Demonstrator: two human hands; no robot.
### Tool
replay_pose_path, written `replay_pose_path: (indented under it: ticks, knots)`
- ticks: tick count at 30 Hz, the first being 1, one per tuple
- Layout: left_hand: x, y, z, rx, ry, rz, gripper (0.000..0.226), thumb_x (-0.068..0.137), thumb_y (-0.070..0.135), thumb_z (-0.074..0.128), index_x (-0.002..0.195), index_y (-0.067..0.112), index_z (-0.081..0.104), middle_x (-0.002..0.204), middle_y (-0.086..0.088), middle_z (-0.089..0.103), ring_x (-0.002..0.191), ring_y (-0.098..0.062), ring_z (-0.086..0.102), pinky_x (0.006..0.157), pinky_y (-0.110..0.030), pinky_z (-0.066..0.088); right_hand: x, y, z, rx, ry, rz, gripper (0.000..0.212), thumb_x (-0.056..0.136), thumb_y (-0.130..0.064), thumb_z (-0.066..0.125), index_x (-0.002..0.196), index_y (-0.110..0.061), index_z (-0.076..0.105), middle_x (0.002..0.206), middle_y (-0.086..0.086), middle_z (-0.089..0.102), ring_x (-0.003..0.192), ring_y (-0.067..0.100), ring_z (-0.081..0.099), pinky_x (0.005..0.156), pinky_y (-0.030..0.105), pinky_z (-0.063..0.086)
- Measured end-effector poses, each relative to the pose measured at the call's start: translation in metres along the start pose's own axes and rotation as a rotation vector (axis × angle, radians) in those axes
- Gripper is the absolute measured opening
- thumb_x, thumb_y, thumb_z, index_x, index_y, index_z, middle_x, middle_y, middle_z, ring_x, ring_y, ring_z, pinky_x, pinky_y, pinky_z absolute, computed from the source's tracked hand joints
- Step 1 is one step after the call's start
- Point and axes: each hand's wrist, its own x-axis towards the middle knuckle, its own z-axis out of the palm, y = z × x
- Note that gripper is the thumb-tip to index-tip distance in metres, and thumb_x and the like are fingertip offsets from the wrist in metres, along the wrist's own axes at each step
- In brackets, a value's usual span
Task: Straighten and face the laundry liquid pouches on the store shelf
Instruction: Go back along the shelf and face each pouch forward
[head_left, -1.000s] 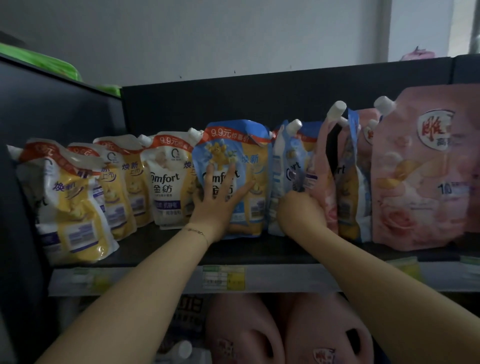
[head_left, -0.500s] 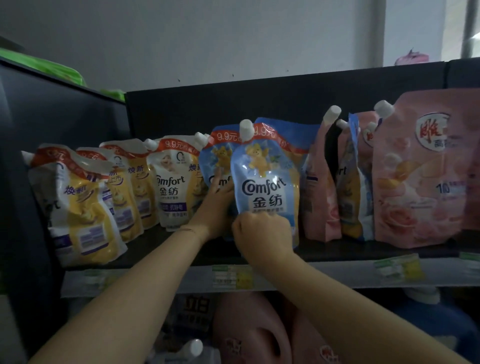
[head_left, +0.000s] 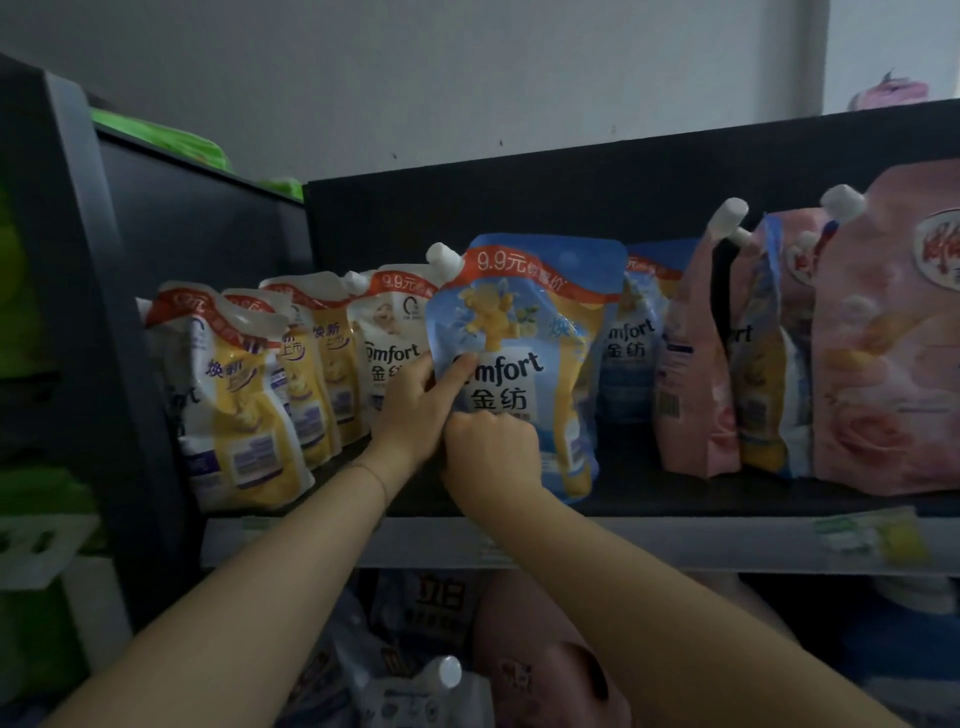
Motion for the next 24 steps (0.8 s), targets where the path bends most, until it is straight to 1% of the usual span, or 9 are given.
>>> replay_pose_path:
  ticks: [2, 4, 5, 7, 10, 14, 17, 20, 24]
  knots:
    - [0.002, -0.001, 0.001, 0.022, 0.001, -0.048, 0.022, 0.093, 0.028, 0.059, 0.081, 0.01, 0.064, 0.081, -0.002, 0.07, 0.079, -0.013, 0.066, 0.07, -0.035, 0.053, 0.0, 0.003, -0.002, 0.058, -0.001, -0.009, 0.011, 0.093, -0.02, 0.049, 0.087, -0.016, 0.056, 0.083, 0.004, 0.064, 0.078, 0.026, 0.062, 0.061, 0.03, 0.039]
    - [0.002, 0.002, 0.002, 0.035, 0.022, -0.049, 0.014, 0.092, 0.029, 0.06, 0.09, 0.016, 0.061, 0.088, 0.0, 0.068, 0.085, -0.013, 0.065, 0.076, -0.035, 0.053, -0.003, 0.008, -0.004, 0.147, -0.035, -0.044, 0.014, 0.092, -0.025, 0.049, 0.082, -0.015, 0.047, 0.073, 0.004, 0.055, 0.066, 0.026, 0.054, 0.058, 0.029, 0.038]
    - [0.001, 0.005, 0.004, 0.032, 0.054, -0.037, 0.014, 0.091, 0.03, 0.063, 0.094, 0.018, 0.056, 0.089, 0.005, 0.066, 0.084, -0.009, 0.064, 0.074, -0.032, 0.053, -0.005, 0.011, -0.006, 0.187, -0.033, -0.064, 0.016, 0.091, -0.026, 0.049, 0.081, -0.015, 0.046, 0.07, 0.003, 0.052, 0.063, 0.025, 0.051, 0.057, 0.029, 0.039]
    - [-0.005, 0.011, 0.006, 0.132, 0.163, 0.049, 0.029, 0.086, 0.031, 0.068, 0.096, 0.016, 0.045, 0.081, 0.008, 0.058, 0.072, -0.006, 0.059, 0.065, -0.026, 0.05, -0.012, 0.018, -0.01, 0.247, 0.006, -0.113, 0.02, 0.09, -0.028, 0.049, 0.076, -0.014, 0.046, 0.069, 0.004, 0.054, 0.06, 0.025, 0.051, 0.055, 0.032, 0.044]
    - [-0.016, 0.016, 0.006, 0.366, 0.283, 0.212, 0.036, 0.085, 0.031, 0.068, 0.088, 0.016, 0.036, 0.071, 0.005, 0.041, 0.058, -0.007, 0.041, 0.054, -0.022, 0.036, -0.025, 0.027, -0.013, 0.256, 0.187, -0.227, 0.024, 0.084, -0.024, 0.052, 0.064, -0.014, 0.042, 0.058, 0.005, 0.055, 0.046, 0.025, 0.049, 0.043, 0.031, 0.041]
    - [-0.035, 0.028, 0.015, 0.627, 0.201, 0.352, 0.021, 0.089, 0.021, 0.058, 0.087, 0.017, 0.038, 0.08, -0.001, 0.045, 0.066, -0.015, 0.043, 0.054, -0.025, 0.031, -0.039, 0.049, -0.022, 0.228, 0.379, -0.288, 0.023, 0.078, -0.026, 0.047, 0.061, -0.012, 0.055, 0.045, -0.004, 0.049, 0.032, 0.018, 0.039, 0.033, 0.023, 0.029]
    - [-0.046, 0.036, 0.03, 0.74, 0.121, 0.484, 0.012, 0.09, 0.028, 0.046, 0.089, 0.016, 0.042, 0.083, 0.001, 0.046, 0.066, -0.017, 0.044, 0.049, -0.023, 0.029, -0.046, 0.075, -0.03, 0.258, 0.435, -0.262, 0.026, 0.079, -0.029, 0.043, 0.056, -0.017, 0.044, 0.044, -0.007, 0.041, 0.033, 0.017, 0.032, 0.035, 0.023, 0.027]
    - [-0.051, 0.046, 0.056, 0.791, 0.082, 0.548, 0.006, 0.09, 0.019, 0.047, 0.091, 0.013, 0.046, 0.086, -0.004, 0.049, 0.062, -0.021, 0.048, 0.044, -0.028, 0.031, -0.056, 0.101, -0.039, 0.28, 0.395, -0.214, 0.023, 0.076, -0.032, 0.041, 0.058, -0.02, 0.034, 0.046, -0.006, 0.039, 0.035, 0.02, 0.035, 0.037, 0.025, 0.028]
    - [-0.047, 0.056, 0.099, 0.768, 0.014, 0.57, 0.005, 0.089, 0.018, 0.047, 0.093, 0.017, 0.044, 0.09, -0.004, 0.05, 0.063, -0.023, 0.049, 0.045, -0.031, 0.035, -0.07, 0.141, -0.052, 0.206, 0.282, -0.15, 0.024, 0.079, -0.033, 0.041, 0.06, -0.02, 0.037, 0.05, -0.008, 0.038, 0.039, 0.019, 0.036, 0.041, 0.023, 0.019]
